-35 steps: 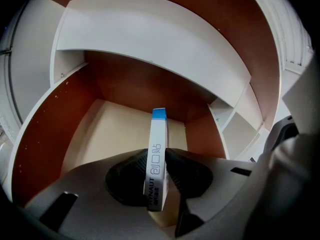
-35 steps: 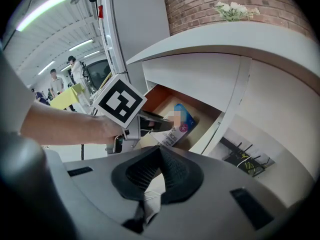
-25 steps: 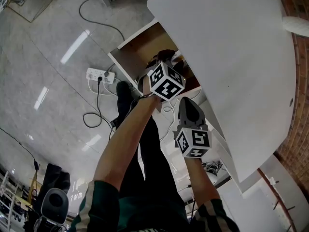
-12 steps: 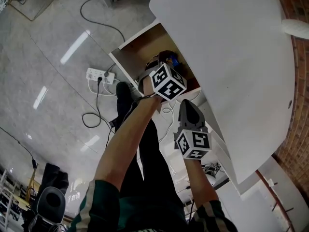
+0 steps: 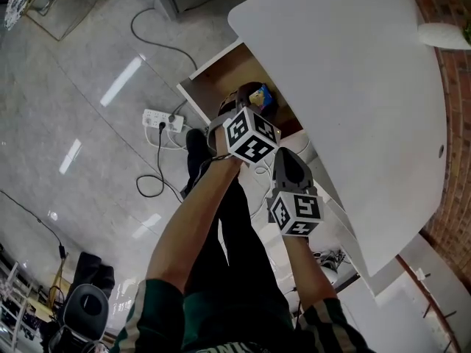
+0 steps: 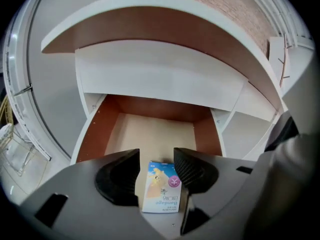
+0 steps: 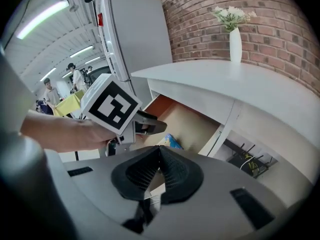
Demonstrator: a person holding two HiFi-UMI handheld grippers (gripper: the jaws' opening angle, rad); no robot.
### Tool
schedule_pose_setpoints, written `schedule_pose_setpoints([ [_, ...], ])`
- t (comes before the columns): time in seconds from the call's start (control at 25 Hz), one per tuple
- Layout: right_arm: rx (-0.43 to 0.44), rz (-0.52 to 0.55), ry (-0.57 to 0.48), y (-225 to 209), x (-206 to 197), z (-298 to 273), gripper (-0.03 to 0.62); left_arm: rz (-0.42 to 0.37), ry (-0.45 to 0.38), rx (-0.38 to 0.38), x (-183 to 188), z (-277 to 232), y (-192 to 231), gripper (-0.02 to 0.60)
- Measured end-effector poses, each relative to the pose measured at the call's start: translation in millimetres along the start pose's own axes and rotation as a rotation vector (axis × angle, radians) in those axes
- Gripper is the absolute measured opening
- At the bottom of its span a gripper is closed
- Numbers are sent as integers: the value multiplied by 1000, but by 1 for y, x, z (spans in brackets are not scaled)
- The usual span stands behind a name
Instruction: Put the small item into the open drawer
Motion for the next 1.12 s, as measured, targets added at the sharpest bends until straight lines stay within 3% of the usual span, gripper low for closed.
schedule_pose_setpoints([
  [0.28, 47, 28, -29, 17, 28, 13, 23, 44, 7, 40, -4, 53, 12, 212],
  [0.52, 108, 74, -57, 32, 55, 38, 23, 106, -47, 79, 4, 111, 4, 212],
  [0.88, 172, 167, -154, 42, 111, 81, 23, 63, -110, 87, 44, 187, -19, 209],
  [1.12, 176, 200, -263, 30, 157, 117, 23, 34, -210, 96, 89, 238, -31, 197],
])
Point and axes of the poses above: the fingertips, and each gripper's own axes: z backward along the fingers, y to its left, x out of its top, the point moved 9 cm from there along z, backward along the fingers, and after that the axes turned 10 degrees about z, right-handed, at the moved point
